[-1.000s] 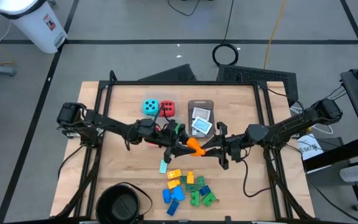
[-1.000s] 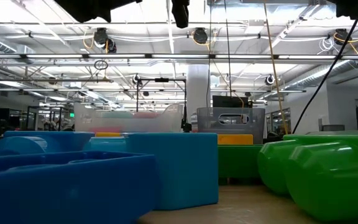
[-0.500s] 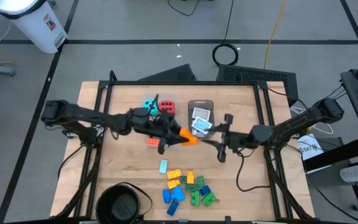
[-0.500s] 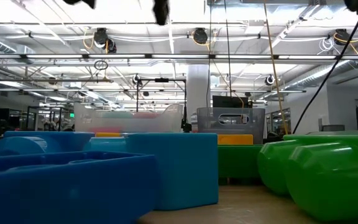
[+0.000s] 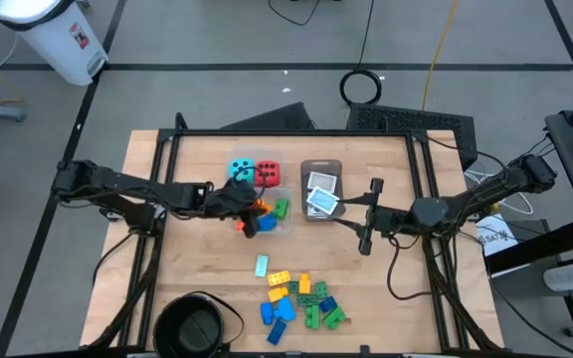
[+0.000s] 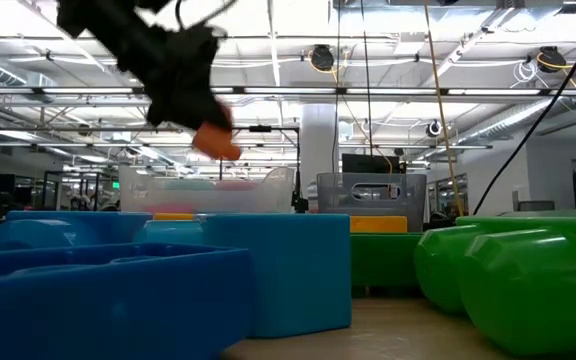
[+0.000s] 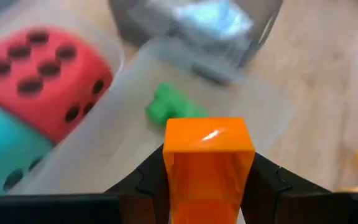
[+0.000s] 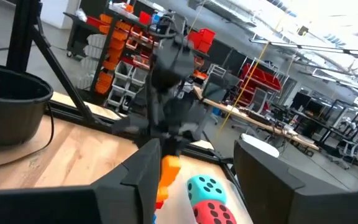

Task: Pick & Place Toys
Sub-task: Put the orange game piece into the bottom transparent bin, then adjust the game pieces on the table

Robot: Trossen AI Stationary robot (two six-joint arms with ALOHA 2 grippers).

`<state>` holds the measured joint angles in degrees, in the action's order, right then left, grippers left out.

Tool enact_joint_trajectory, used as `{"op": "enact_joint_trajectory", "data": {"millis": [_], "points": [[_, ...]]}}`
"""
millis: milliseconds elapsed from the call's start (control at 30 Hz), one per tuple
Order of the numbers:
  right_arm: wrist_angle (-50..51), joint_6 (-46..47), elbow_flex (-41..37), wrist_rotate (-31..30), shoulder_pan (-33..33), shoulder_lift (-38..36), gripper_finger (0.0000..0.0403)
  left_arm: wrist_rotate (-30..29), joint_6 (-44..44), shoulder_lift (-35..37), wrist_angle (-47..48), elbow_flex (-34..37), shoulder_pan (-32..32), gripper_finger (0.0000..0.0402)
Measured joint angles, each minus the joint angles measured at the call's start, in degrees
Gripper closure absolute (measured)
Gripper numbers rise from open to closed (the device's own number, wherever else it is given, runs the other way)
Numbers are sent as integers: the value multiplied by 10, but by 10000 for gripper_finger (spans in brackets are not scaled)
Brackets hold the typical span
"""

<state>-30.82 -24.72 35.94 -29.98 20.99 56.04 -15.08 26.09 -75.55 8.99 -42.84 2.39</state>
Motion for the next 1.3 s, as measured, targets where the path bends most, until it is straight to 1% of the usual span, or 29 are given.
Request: {"op": "enact_joint_trajectory", "data": {"millis": [133,233,267,300,367,500,533,567,600,633,767,900,1000,1100,1200,1300], "points": [[-2,0,0,0,0,0,235,0,2,0,-5,35,-8,266],[-2,-1,0,0,0,0,236,0,31,0,1,51,-14,266],[-2,-2,0,0,0,0,236,-2,39,0,-1,52,-15,252],[-2,-3,0,0,-1,0,236,-3,47,0,-3,52,-17,230],[-2,-2,0,1,-7,0,236,-3,47,0,-3,52,-21,166],[-1,13,0,1,-19,0,236,0,0,0,-3,51,-28,50],[0,20,0,1,-21,0,236,0,-8,2,-2,51,-29,29],[2,27,0,1,-23,0,237,1,-13,6,0,51,-31,18],[4,34,0,1,-24,0,237,6,-18,12,1,51,-31,14],[6,41,0,1,-26,0,238,14,-20,19,-1,51,-31,19],[9,80,0,1,-19,0,237,52,-30,68,1,51,-27,55],[24,123,0,2,5,1,230,56,-80,138,-12,55,4,83],[23,169,0,14,29,25,227,55,-115,180,-82,82,34,96],[24,202,0,61,55,65,228,54,-123,211,-187,134,64,103],[26,242,1,77,86,114,232,21,-119,232,-263,189,82,105],[49,294,26,78,109,176,232,-17,-81,240,-307,230,88,105]]}}
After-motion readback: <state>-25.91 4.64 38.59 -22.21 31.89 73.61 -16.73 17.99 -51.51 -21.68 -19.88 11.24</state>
